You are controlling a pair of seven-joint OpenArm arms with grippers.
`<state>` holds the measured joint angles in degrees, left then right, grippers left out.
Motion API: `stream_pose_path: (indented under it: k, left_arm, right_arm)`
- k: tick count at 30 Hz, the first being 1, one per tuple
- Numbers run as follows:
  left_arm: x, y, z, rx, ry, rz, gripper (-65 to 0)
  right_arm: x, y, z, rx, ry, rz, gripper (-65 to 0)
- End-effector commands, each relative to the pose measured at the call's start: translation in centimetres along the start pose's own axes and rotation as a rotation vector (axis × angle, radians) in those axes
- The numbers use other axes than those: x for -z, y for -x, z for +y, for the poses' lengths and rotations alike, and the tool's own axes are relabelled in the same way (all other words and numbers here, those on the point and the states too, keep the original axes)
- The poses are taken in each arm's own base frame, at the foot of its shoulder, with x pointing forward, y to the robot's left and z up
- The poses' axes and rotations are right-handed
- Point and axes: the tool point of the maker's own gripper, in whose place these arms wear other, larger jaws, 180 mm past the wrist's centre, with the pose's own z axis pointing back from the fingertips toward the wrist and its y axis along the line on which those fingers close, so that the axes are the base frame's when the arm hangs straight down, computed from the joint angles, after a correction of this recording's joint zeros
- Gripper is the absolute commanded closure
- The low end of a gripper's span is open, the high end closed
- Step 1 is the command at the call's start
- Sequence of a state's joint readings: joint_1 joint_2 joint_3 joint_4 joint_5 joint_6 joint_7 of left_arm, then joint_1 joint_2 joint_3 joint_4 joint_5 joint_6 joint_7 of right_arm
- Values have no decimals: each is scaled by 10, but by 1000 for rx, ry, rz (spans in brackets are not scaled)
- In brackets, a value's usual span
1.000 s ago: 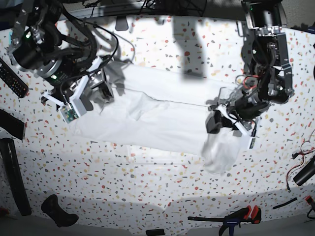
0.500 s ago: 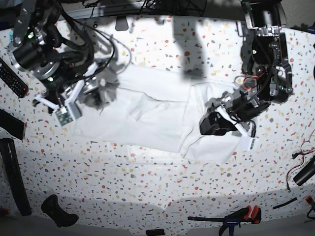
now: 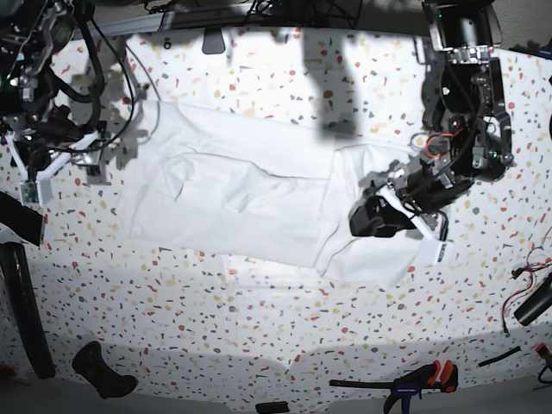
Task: Fold the T-shirt properly
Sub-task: 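Grasp the strip end with the left gripper and fold it toward the middle, then grasp the other strip end with the right gripper and fold it over the middle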
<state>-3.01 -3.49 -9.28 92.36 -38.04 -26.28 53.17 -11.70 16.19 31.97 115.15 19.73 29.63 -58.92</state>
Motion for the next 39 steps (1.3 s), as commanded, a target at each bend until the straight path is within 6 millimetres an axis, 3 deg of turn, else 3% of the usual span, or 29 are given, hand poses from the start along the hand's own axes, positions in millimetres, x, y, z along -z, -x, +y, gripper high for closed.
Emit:
stream_pose_path:
  k: [1,8,13,18,24,29,39]
  left_arm:
    - [-1,-14,-2,38,-4,-32,-267]
    - [-10,-5,45,246,-244,59,-267]
    - [-17,-8,55,269,-267,65,-267]
    - [-21,-9,60,281,-280,71,-267]
    - [-21,-9,60,281,-280,72,-267]
    - [-21,-9,60,281,-280,74,-267]
    - [-21,-6,60,274,-276,81,-266]
  right_arm:
    - [-2,-10,-7,17,19,-38,-467]
    - [14,-6,0,99,-57,-77,-467]
    - [33,2,5,203,-139,-78,-467]
    - [63,8,21,305,-293,-21,-467]
    - [85,11,29,351,-376,12,-467]
    - [90,23,42,399,-451,43,-467]
    - [85,36,97,481,-643,101,-466]
